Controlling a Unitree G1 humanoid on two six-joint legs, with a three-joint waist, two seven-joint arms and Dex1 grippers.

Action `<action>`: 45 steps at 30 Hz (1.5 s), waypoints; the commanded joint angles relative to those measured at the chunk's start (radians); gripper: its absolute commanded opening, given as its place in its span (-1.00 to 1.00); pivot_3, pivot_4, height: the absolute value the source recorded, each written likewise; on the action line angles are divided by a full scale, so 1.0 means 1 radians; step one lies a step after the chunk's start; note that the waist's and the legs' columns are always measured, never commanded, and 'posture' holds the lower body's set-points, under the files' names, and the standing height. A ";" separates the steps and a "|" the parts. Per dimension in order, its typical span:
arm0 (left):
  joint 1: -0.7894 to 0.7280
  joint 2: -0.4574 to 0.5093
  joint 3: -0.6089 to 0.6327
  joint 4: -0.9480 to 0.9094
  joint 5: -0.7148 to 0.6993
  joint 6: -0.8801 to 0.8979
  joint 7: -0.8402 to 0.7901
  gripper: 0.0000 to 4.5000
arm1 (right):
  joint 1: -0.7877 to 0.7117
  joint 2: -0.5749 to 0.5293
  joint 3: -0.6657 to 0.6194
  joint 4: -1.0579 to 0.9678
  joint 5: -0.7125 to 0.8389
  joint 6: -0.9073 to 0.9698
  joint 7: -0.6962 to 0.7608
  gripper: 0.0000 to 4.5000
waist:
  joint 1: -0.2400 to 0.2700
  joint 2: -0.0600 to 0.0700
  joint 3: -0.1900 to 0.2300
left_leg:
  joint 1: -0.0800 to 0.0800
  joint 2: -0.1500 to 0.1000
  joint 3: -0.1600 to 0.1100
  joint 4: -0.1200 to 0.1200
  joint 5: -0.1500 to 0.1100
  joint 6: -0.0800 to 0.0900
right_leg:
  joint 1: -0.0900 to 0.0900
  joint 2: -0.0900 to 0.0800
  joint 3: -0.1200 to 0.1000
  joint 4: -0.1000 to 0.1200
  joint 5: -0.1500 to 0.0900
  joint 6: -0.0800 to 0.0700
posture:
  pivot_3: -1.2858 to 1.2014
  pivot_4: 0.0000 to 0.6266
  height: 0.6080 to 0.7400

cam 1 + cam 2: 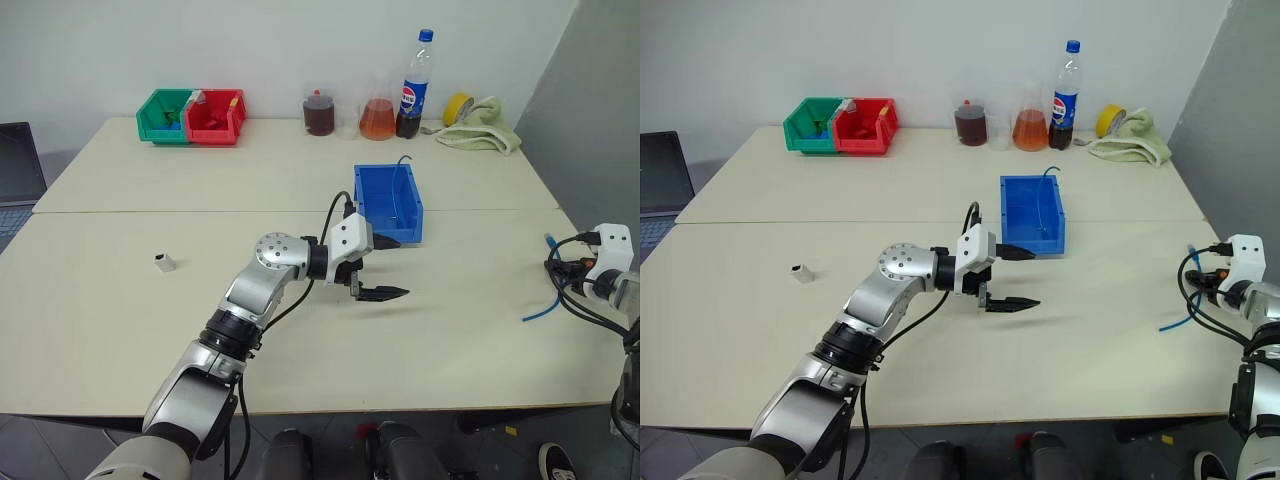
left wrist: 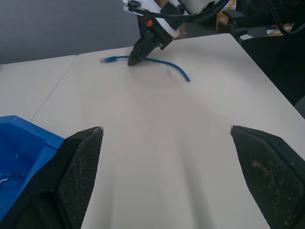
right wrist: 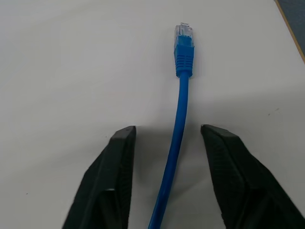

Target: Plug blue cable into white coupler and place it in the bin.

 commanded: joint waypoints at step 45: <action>1.562 -0.104 0.523 -1.090 -0.003 0.090 0.723 1.00 | -0.122 0.624 0.629 -0.595 -0.027 -0.119 0.460 -0.99 | -0.005 -0.002 0.003 | 0.012 0.002 0.000 -0.002 -0.001 0.001 | 0.009 -0.007 -0.003 -0.002 -0.002 -0.004 | 0.03 -0.52 1.00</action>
